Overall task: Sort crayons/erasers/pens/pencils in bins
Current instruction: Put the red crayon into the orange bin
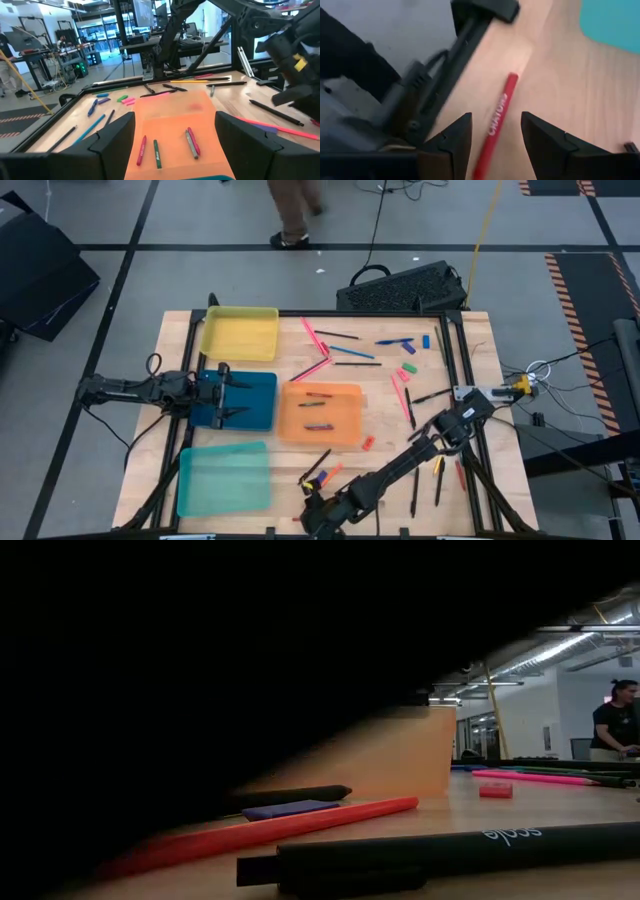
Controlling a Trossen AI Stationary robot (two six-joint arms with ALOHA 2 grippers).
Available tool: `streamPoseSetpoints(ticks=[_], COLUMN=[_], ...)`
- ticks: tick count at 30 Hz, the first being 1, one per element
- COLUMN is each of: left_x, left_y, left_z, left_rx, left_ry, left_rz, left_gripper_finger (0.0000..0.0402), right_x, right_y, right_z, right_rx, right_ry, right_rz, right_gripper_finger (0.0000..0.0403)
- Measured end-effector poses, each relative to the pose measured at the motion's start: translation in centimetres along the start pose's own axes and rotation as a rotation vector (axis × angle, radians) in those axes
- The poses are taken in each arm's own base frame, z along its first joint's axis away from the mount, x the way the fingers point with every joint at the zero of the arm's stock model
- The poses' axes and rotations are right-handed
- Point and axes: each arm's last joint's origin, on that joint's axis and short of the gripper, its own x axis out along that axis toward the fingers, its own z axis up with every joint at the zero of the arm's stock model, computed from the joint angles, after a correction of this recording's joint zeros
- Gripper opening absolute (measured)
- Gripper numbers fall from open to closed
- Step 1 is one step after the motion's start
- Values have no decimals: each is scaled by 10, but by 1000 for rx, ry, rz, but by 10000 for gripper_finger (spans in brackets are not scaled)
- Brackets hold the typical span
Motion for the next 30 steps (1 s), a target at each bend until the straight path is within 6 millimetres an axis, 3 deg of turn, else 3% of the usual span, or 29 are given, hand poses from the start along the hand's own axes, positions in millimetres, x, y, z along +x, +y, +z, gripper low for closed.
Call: streamPoseSetpoints(ticks=[10,17,23,30], left_x=[0,0,0,0], left_y=[0,0,0,0], left_z=[0,0,0,0], left_rx=[0,0,0,0], left_ry=[0,0,0,0], left_rz=[0,0,0,0], left_gripper_finger=[274,273,274,274], right_x=[-2,-2,-1,-1], right_y=[-7,-10,-20,-24], right_z=[-11,-13,-13,-9], right_rx=[-116,-162,-70,-52], right_ry=[139,161,169,130], right_rz=[12,23,52,47], right_gripper_finger=[152,77,20,27])
